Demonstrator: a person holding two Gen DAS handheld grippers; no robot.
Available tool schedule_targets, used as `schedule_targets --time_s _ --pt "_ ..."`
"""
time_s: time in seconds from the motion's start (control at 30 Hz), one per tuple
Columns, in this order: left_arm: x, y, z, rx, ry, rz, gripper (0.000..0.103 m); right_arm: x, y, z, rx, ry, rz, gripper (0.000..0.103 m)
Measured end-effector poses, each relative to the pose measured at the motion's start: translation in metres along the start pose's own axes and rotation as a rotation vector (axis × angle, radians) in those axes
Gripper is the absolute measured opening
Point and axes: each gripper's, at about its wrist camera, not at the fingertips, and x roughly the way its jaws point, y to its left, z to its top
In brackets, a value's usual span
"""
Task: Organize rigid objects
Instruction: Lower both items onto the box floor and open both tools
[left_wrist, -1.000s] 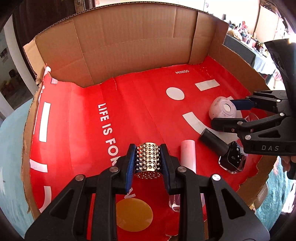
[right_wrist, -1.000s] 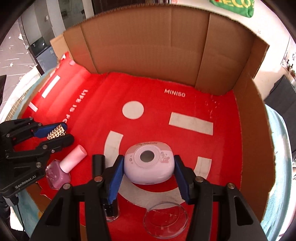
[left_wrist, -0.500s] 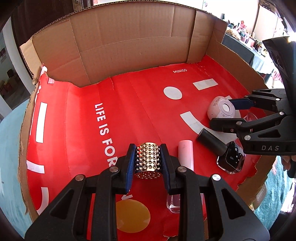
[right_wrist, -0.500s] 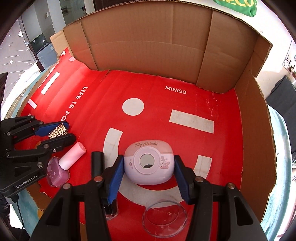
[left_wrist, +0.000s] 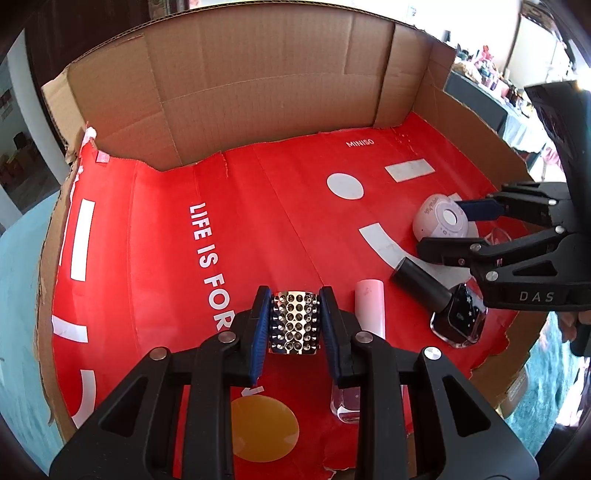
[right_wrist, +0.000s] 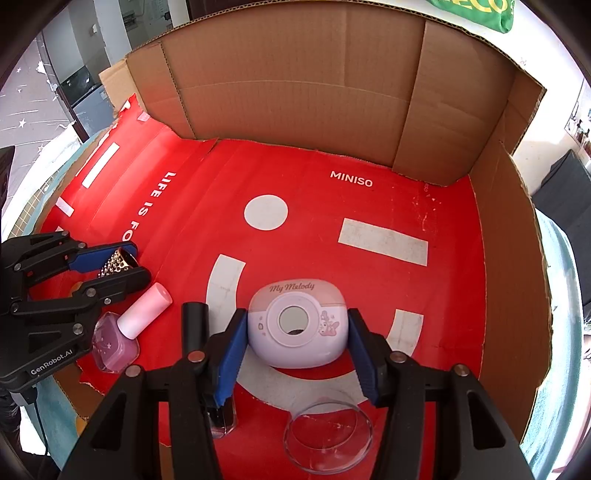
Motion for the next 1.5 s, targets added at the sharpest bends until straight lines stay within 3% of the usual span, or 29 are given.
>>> schedule_targets --time_s 0.77,1.07,1.5 --pt "-0.007 0.007 -0.002 -0.056 -0.010 -0.058 0.026 0.002 -0.007 -0.002 0.016 -0.007 0.011 0.057" --pt "-0.017 0.005 -0.003 -0.061 -0.032 -0.045 0.026 -0.009 -0.007 -0.006 0.018 -0.031 0.017 0.058" --pt "-0.061 -0.004 -0.015 -0.060 -0.139 -0.026 0.026 -0.051 -0.003 -0.021 0.027 -0.103 0.013 0.061"
